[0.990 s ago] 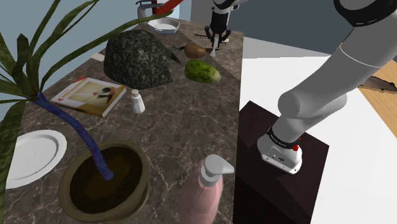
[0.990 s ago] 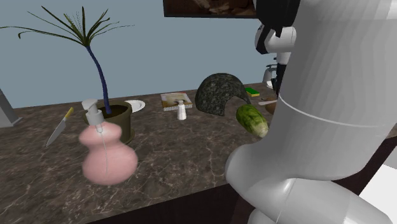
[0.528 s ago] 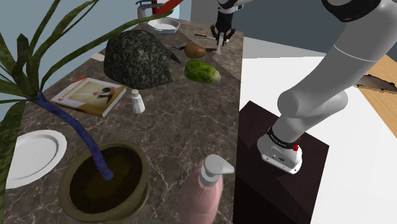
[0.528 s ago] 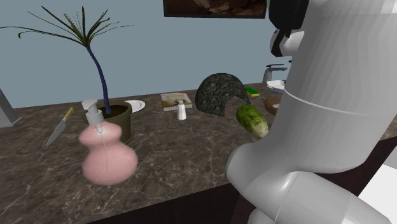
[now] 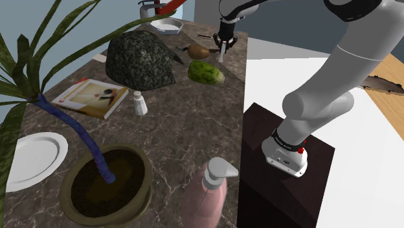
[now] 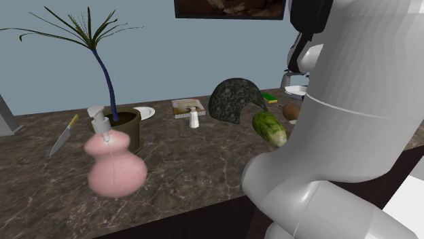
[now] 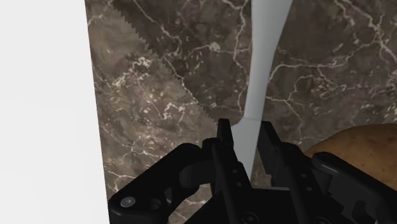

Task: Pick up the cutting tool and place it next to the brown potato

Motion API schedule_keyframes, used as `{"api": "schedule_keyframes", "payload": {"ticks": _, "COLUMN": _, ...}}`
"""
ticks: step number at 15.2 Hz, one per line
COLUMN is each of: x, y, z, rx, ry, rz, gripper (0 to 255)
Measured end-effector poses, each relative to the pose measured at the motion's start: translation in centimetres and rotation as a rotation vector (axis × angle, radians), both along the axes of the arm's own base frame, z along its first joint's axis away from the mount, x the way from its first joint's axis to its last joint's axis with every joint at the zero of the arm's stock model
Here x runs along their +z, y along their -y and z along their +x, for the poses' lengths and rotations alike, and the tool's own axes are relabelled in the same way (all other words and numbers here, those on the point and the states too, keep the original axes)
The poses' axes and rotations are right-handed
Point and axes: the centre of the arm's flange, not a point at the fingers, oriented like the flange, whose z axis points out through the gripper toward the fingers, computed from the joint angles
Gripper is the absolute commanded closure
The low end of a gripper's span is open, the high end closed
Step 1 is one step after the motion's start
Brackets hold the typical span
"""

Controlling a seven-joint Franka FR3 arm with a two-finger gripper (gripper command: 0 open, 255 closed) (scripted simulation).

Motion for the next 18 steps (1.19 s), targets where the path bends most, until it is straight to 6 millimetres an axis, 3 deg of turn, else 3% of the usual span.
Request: {"api": "schedule_keyframes", "payload": {"ticks": 18, "x": -9.5, "y": 0.1, "z": 0.1, "rx": 0.0, "ry": 0.0, "rz": 0.0, "gripper": 255}}
